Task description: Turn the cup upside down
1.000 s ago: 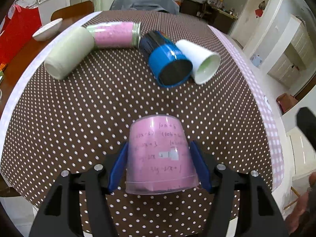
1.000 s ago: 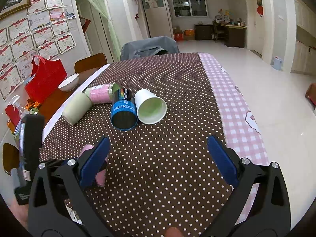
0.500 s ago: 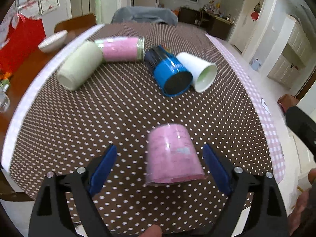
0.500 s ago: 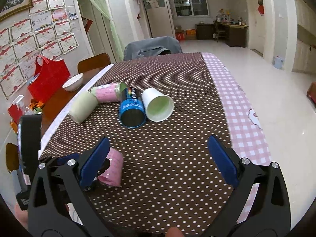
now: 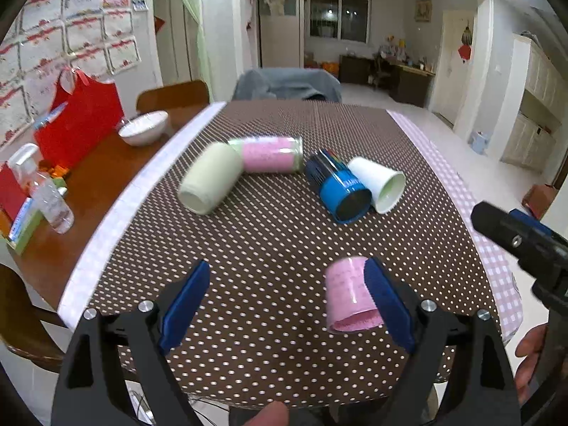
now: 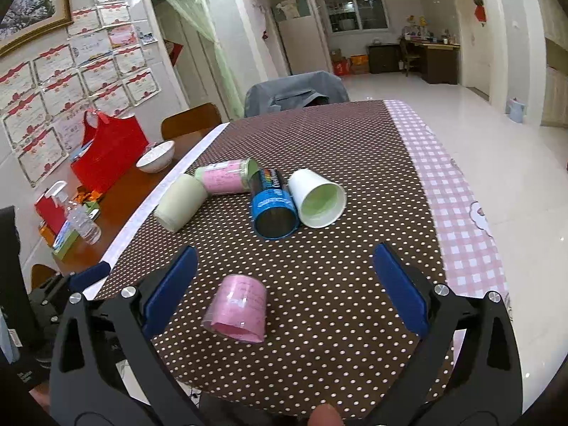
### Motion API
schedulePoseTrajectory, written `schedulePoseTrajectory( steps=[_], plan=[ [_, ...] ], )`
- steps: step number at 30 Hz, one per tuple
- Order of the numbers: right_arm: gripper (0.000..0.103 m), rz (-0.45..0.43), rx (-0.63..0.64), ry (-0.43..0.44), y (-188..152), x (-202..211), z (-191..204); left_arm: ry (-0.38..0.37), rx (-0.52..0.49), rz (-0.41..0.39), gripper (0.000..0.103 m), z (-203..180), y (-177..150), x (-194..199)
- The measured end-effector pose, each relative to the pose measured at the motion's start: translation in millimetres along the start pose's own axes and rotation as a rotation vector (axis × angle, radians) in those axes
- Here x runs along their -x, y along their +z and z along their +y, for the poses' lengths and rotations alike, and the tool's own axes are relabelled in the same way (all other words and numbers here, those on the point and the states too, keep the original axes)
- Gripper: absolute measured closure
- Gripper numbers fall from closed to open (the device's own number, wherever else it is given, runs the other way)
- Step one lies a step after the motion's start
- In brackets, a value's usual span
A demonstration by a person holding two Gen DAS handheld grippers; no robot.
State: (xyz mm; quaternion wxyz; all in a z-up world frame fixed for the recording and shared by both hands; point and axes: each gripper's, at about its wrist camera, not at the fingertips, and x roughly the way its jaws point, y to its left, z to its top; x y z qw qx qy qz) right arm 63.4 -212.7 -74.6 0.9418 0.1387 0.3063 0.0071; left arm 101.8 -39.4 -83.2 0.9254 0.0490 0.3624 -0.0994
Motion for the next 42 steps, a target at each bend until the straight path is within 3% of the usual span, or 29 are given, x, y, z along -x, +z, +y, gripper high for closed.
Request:
schedulePoseTrajectory(
  steps=[13,25,37,42],
  plan=[
    [0.006,0.035,0.066,0.019,1,6,24,0.073,0.038,-0.092,0.016,29,-2,36],
    [0.006,0.092,0.138,0.035,-3,-6,46,0.115,0.055,-0.124,0.016,39,-7,44],
    [0.006,0.24,0.163,0.045,-10,-54,55,0.141,0.089,-0.095,0.016,61,-14,29],
    [0.006,0.346,0.153,0.065,-14,-83,53,0.156,0.107,-0.076,0.016,72,-16,19]
  ],
)
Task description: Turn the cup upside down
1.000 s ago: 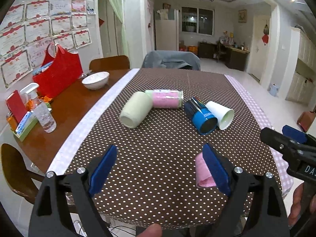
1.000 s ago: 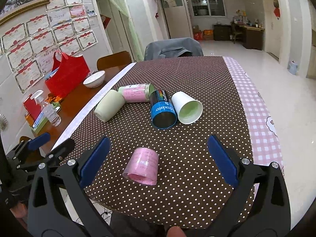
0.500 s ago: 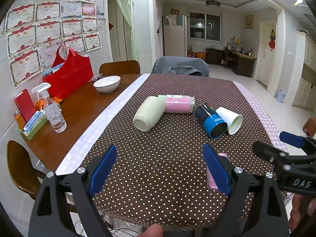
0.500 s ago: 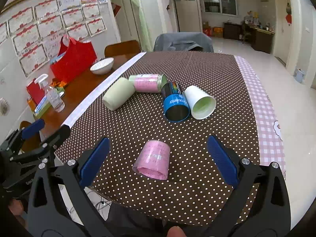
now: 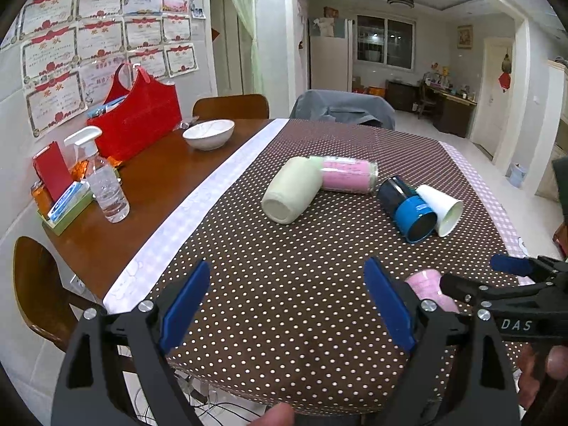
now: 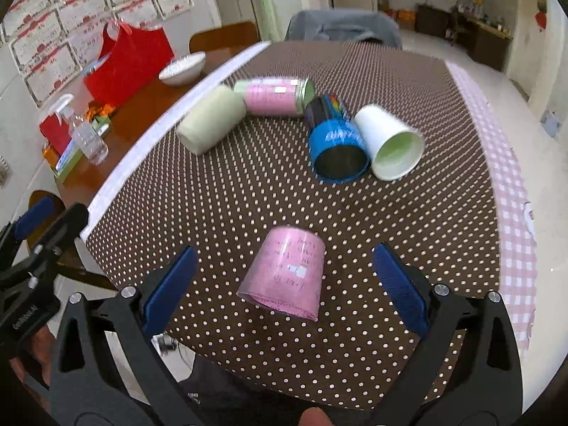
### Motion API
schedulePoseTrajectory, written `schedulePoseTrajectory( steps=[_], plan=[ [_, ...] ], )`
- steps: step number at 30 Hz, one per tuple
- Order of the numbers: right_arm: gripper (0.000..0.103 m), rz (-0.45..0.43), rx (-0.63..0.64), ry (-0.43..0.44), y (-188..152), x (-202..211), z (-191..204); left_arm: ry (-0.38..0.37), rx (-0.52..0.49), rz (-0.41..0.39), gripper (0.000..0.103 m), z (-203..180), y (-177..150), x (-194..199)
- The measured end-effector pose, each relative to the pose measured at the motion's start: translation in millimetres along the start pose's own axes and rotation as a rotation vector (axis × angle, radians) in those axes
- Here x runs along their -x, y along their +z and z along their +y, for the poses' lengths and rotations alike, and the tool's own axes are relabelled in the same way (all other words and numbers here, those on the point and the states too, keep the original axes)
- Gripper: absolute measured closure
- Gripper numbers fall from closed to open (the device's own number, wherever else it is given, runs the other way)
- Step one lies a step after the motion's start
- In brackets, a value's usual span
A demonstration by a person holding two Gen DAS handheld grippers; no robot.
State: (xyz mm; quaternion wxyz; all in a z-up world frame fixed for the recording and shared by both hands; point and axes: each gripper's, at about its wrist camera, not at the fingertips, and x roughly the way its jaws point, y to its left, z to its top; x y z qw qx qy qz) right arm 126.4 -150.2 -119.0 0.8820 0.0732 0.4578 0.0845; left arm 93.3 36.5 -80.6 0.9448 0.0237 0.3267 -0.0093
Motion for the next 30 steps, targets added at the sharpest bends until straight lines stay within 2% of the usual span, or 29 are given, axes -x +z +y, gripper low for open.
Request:
schedulePoseTrajectory(
  steps=[6,12,19,26,30],
  plan=[
    [0.007,0.094,-0.049,0.029,6,-27,-12,0.003,0.006,0.037,0.016,6,-2,-18],
    [0.018,0.207,-0.094,0.087,12,-50,-18,-0.009,0.016,0.063,0.016,10,-1,-33],
    [0.026,0.31,-0.097,0.11,18,-69,-16,-0.027,0.022,0.098,0.016,9,-3,-51],
    [0.041,0.392,-0.098,0.114,26,-89,-14,-0.041,0.029,0.113,0.016,9,-1,-61],
    [0.042,0.389,-0.082,0.12,32,-95,-7,-0.045,0.026,0.124,0.016,7,-2,-65]
  ],
)
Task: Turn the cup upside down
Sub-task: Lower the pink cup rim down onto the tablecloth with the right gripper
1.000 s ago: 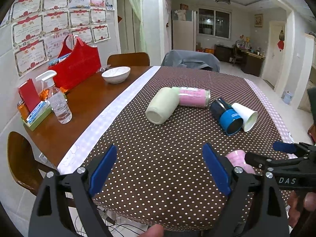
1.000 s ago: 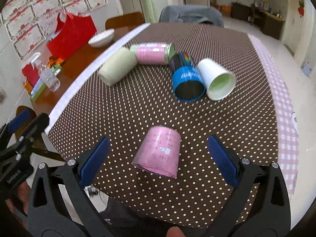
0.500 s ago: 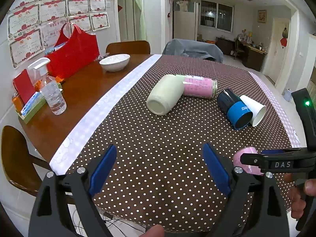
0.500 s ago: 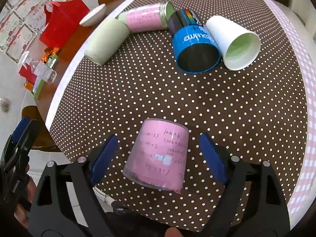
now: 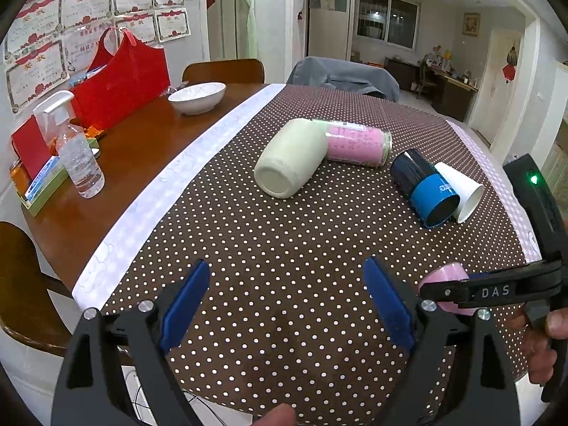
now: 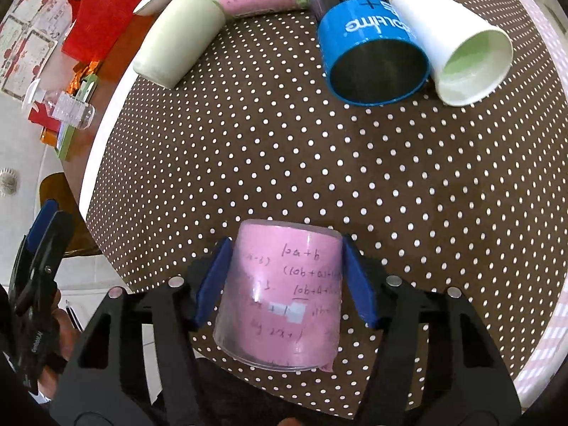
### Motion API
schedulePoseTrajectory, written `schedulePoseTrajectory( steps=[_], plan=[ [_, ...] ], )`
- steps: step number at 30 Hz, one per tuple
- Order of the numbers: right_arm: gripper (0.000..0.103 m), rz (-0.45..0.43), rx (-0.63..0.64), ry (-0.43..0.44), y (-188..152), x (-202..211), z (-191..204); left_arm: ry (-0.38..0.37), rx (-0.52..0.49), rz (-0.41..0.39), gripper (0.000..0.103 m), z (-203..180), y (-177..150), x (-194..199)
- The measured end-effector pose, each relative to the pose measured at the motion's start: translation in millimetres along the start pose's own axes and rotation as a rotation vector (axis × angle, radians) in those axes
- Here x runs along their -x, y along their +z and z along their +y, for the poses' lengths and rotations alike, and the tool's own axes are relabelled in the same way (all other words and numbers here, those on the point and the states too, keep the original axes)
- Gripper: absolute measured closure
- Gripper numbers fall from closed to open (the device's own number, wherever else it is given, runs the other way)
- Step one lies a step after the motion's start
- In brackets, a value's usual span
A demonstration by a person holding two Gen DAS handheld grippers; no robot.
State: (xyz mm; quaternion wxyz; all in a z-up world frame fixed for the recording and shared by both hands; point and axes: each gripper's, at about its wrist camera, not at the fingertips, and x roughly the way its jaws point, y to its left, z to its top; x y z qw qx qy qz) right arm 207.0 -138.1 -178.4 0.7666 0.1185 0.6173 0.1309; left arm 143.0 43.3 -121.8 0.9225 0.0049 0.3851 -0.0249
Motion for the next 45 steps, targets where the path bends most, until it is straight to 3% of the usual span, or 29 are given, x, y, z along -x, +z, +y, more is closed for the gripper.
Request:
schedulePoseTrajectory(
  steps=[11,18,25,31,34,45],
  plan=[
    [0.043,-0.12,-0.054,0.106,-20,36,-25,-0.003,-0.01,-0.013,0.016,-6,-5,15],
    [0.043,-0.337,-0.054,0.138,-36,78,-23,-0.003,-0.023,-0.043,0.016,-10,-13,34],
    [0.043,-0.606,0.016,-0.015,-59,86,-5,0.007,-0.011,-0.077,0.016,-4,-21,51],
    [0.043,-0.741,0.061,-0.147,-65,67,5,0.019,0.007,-0.076,0.016,2,-22,51],
    [0.042,-0.773,0.078,-0.191,-66,60,6,0.024,0.01,-0.065,0.016,4,-23,47],
    [0.042,-0.728,0.134,-0.272,-62,21,12,0.048,0.008,-0.035,0.016,10,-27,37]
  ],
)
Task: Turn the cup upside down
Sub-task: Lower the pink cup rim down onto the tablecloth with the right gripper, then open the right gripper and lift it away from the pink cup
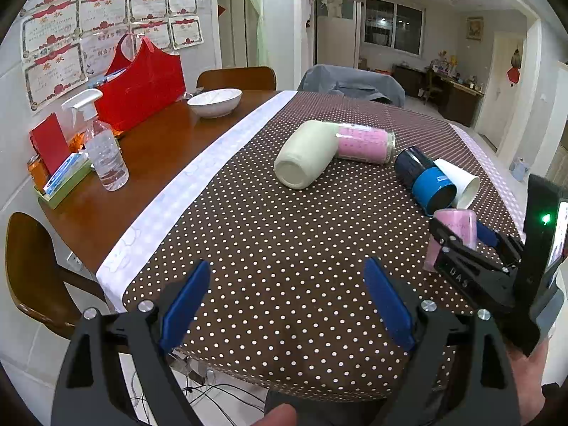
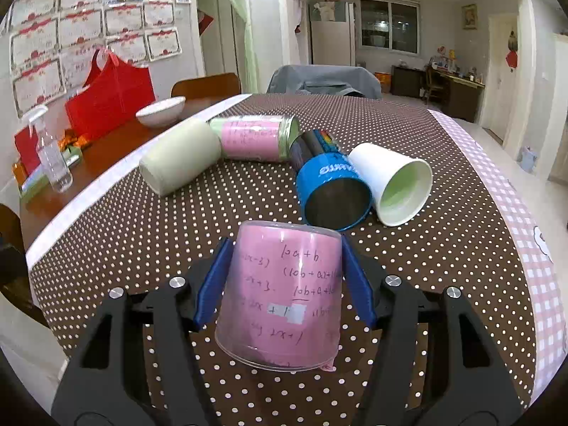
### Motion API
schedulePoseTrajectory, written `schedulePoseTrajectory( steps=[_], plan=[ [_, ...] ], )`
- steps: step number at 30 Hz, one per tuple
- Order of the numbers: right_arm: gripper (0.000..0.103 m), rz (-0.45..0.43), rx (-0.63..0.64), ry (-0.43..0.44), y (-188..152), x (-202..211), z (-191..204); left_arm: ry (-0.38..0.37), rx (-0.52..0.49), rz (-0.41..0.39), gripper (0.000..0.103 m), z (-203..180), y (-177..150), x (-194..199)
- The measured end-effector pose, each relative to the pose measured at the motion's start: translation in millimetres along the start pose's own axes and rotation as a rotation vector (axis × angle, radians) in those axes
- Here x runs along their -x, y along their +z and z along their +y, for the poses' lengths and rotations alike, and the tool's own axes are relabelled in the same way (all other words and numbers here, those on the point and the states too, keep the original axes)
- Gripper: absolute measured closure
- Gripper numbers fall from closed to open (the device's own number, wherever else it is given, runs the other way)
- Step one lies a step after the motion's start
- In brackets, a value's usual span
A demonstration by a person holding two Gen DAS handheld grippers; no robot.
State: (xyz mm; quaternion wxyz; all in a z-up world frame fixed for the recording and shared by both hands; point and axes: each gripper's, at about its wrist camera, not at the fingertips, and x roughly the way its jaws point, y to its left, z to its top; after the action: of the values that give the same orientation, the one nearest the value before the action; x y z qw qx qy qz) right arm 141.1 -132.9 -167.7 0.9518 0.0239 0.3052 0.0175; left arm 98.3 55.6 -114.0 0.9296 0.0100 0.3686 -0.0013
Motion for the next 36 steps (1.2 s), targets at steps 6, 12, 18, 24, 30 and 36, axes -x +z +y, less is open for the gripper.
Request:
schedulePoseTrajectory(
  steps=[6,12,18,24,30,36],
  plan=[
    [0.042,-0.007,0.015,-0.006,-4,4,1,0.004,-0.005,0.006,0.016,-1,-1,-2],
    [0.042,-0.012,0.011,-0.002,-10,13,-1,0.001,-0.018,-0.005,0.016,-8,-1,3],
    [0.04,-0.01,0.009,0.009,-17,24,-3,0.001,-0.028,-0.012,0.016,-13,-2,7],
    [0.008,-0.016,-0.013,0.047,-22,34,-5,0.0,-0.042,-0.023,0.016,-20,-2,14],
    [0.006,-0.014,-0.023,0.063,-17,44,-7,-0.002,-0.055,-0.044,0.016,-29,-2,25],
    [0.006,-0.026,-0.045,0.064,-8,60,-13,-0.007,-0.075,-0.074,0.015,-39,-1,39]
  ],
)
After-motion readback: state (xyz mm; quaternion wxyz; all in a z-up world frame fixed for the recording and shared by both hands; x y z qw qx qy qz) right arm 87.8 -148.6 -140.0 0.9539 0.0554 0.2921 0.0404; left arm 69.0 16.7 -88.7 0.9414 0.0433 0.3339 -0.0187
